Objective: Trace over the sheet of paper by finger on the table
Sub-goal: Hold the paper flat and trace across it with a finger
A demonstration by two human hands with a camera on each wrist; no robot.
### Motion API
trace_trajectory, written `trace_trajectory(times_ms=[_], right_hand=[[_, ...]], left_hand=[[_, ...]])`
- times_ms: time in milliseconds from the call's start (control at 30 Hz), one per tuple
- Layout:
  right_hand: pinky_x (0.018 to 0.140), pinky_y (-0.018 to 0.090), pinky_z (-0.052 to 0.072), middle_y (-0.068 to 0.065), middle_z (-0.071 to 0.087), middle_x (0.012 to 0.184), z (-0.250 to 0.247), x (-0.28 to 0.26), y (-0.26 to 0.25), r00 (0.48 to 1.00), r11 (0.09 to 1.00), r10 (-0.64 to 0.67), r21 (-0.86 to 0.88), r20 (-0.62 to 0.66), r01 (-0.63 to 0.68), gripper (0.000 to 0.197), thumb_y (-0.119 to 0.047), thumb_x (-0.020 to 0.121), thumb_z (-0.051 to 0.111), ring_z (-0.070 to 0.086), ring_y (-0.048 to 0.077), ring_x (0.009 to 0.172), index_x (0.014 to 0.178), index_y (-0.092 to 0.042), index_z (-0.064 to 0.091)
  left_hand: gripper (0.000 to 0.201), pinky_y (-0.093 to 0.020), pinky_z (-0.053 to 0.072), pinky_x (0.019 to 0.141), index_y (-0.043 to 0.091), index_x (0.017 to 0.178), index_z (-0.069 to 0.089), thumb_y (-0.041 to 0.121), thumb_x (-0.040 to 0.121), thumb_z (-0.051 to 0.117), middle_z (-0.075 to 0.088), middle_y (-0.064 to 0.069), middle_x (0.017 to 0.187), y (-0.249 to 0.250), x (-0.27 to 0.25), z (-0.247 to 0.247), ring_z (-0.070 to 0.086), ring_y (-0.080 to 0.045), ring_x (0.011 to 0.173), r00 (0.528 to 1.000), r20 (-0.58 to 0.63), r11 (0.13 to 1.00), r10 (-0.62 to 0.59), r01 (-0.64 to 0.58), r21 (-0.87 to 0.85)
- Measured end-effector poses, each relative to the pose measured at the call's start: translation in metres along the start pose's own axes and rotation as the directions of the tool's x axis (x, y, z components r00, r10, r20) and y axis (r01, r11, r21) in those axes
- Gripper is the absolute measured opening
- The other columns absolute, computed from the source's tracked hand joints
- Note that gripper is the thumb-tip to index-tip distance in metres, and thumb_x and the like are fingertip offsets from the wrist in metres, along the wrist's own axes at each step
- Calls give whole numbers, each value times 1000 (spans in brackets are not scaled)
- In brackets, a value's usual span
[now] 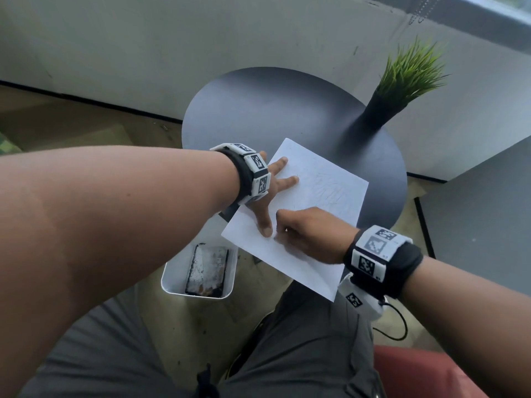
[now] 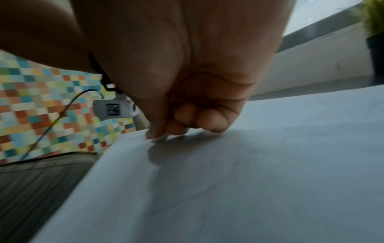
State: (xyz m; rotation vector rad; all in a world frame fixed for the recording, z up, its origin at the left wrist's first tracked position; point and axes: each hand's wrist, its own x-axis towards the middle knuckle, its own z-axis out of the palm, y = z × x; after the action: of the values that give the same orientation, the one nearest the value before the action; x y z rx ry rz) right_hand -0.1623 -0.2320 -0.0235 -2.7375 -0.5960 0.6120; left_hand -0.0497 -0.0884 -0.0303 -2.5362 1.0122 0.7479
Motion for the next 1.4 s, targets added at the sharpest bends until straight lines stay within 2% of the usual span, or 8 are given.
trace_trajectory(times_ms=[167,300,533,700,867,1033,1200,1400], right_hand=[[77,38,49,3,65,90,-9,16,36,908,919,373,208,-193,-334,11,-34,92,56,59,24,85,92,-23,53],[77,40,50,4,64,89,-10,25,38,874,890,439,237,-209,-390,13,-35,92,55,59,26,85,92,-23,50],[69,36,46,3,64,83,-2,7,9,998,1000,20,6,-65,-20,7,-24,91,58,56,26,77,93,-19,54],[76,38,49,6,63,94,-19,20,46,867,896,443,136,-227,-422,13,-33,91,55,58,29,87,94,-21,51],[68,37,45,6,62,83,3,12,3,993,999,48,5,-108,-48,9,-26,94,52,55,28,77,93,-17,52],[77,36,48,7,65,97,-17,27,30,908,934,357,105,-220,-342,11,-32,92,54,58,29,91,98,-23,53],[72,39,49,3,64,87,-1,23,-4,991,1000,1,14,-137,1,7,-23,91,56,57,27,79,96,-17,55],[74,36,47,4,65,92,-23,29,58,849,885,464,174,-253,-432,15,-34,89,58,59,25,88,92,-20,56]], left_hand=[[131,-60,27,117,52,154,-13,69,63,81,-20,-3,167,-3,-2,-4,13,-47,149,998,-61,996,17,-22,-81],[104,-56,25,118,50,157,3,62,79,70,-10,0,169,-1,-6,2,8,-40,150,997,-74,994,17,-25,-110],[128,-68,21,116,47,157,-4,82,60,72,-16,3,168,2,-9,9,-11,-45,152,999,-49,993,10,-16,-117],[137,-67,17,117,48,154,-15,87,55,71,-22,4,167,2,-4,9,-13,-43,151,1000,-21,993,-13,10,-119],[143,-68,16,118,46,154,-20,89,52,71,-26,2,166,1,-5,9,-15,-45,151,1000,-6,994,-8,7,-111],[138,-67,13,119,45,155,-17,83,58,73,-27,2,165,2,-12,11,-20,-41,151,1000,-13,988,8,-10,-156],[137,-72,11,114,44,156,-18,83,60,72,-28,2,165,0,-21,13,-22,-42,151,1000,-3,989,27,-27,-147],[131,-71,12,114,44,156,-15,80,65,72,-25,4,166,5,-30,13,-21,-38,152,1000,-19,987,6,-9,-163]])
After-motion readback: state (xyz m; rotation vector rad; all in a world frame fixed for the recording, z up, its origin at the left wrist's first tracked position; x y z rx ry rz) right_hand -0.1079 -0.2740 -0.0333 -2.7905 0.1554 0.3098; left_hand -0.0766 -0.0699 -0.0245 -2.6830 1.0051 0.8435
